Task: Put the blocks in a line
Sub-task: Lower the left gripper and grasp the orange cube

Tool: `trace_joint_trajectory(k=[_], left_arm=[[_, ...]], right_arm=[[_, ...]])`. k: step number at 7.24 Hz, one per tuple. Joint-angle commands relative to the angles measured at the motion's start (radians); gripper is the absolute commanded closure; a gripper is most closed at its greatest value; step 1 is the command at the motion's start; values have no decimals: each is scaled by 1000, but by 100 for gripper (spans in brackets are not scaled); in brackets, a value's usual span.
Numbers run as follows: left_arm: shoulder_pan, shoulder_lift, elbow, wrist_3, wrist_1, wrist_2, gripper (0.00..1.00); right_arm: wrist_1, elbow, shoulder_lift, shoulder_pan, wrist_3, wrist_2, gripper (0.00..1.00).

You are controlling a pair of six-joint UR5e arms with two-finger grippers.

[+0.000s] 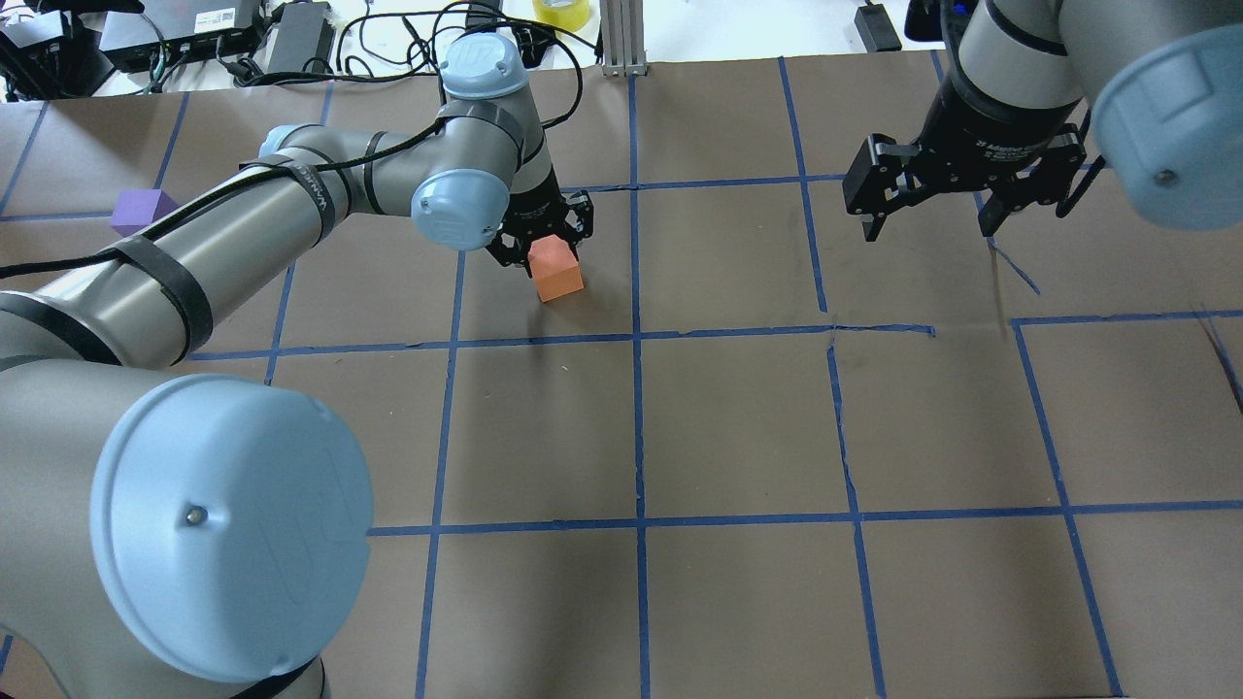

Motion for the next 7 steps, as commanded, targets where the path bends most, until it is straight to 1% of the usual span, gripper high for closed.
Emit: trace_joint_trajectory(k=[1,2,3,5,7], left_arm=[[1,12,8,15,1,2,100],[9,31,11,119,-1,2,100],[59,45,10,427,-15,6,100],[234,92,-2,663,-39,5,100],[436,108,1,893,-62,5,100]], right_arm=[[1,1,-7,-1,-2,20,0],[-2,3,-7,-1,2,73,0],[-5,3,-7,-1,9,78,0],[-1,3,-12,-3,11,64,0],[5,4,-17,-4,11,60,0]])
